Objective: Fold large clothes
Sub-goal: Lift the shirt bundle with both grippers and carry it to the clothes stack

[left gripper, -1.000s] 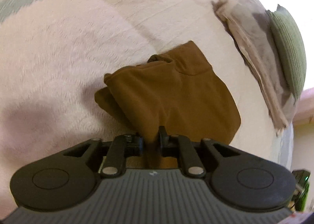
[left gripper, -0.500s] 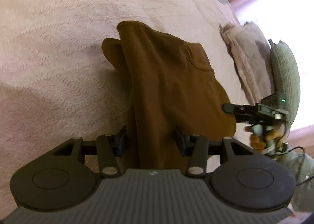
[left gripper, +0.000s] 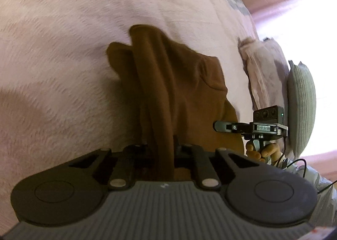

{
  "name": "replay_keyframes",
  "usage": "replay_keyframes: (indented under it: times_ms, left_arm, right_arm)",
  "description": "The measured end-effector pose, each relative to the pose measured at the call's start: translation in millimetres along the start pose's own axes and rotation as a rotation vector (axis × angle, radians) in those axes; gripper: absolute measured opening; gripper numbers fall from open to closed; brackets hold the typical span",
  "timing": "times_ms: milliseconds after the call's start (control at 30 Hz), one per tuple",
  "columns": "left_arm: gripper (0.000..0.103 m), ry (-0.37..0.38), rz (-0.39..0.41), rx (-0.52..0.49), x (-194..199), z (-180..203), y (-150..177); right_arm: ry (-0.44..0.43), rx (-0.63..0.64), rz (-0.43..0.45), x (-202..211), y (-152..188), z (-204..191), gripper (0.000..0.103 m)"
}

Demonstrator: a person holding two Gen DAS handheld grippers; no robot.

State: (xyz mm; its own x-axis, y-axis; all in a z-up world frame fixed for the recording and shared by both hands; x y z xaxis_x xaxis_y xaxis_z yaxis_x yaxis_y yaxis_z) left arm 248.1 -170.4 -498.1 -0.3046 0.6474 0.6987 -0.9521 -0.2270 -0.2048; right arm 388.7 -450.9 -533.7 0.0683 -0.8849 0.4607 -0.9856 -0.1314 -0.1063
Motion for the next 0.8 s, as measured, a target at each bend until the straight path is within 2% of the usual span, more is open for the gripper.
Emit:
replay_keyframes:
  times_ms: [167,300,400,500,600,800]
  left_arm:
    - [0.009,-0.018,-0.056,-0.127,11,22,-15]
    - [0.008,-0.005,-0.118,-0.22,21,45,-24]
    - [0.008,0.008,-0.168,-0.325,31,72,-15]
    - [0.008,0.039,-0.228,-0.413,47,104,4]
    - [0.008,0.086,-0.312,-0.504,62,141,33]
    - [0.008,0.216,-0.56,-0.753,77,223,126]
  right_arm:
    - [0.039,-0.038,0.159,17,38,-25,0.025]
    - [0.072,-0.104,0.304,39,91,-54,0.025]
    - [0.086,-0.142,0.421,58,140,-83,0.025]
    - [0.113,-0.199,0.556,82,208,-118,0.025]
    - [0.152,-0.282,0.708,105,292,-151,0.025]
    - [0.268,-0.472,1.028,138,486,-230,0.025]
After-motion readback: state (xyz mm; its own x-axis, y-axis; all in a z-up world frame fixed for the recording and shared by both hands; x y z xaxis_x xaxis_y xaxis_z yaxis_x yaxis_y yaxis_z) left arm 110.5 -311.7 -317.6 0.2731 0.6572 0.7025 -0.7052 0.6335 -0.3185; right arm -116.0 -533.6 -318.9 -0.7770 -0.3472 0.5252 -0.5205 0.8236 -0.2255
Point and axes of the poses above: each gripper's, at about its wrist camera, not at the fingertips, and x roughly against the way its jaws point, z to its right, y to its underside, the point moved 2 cm from there along -x, roughly the way its jaws point, and after that the axes turned 2 degrees about z, right-handed, at the moved point
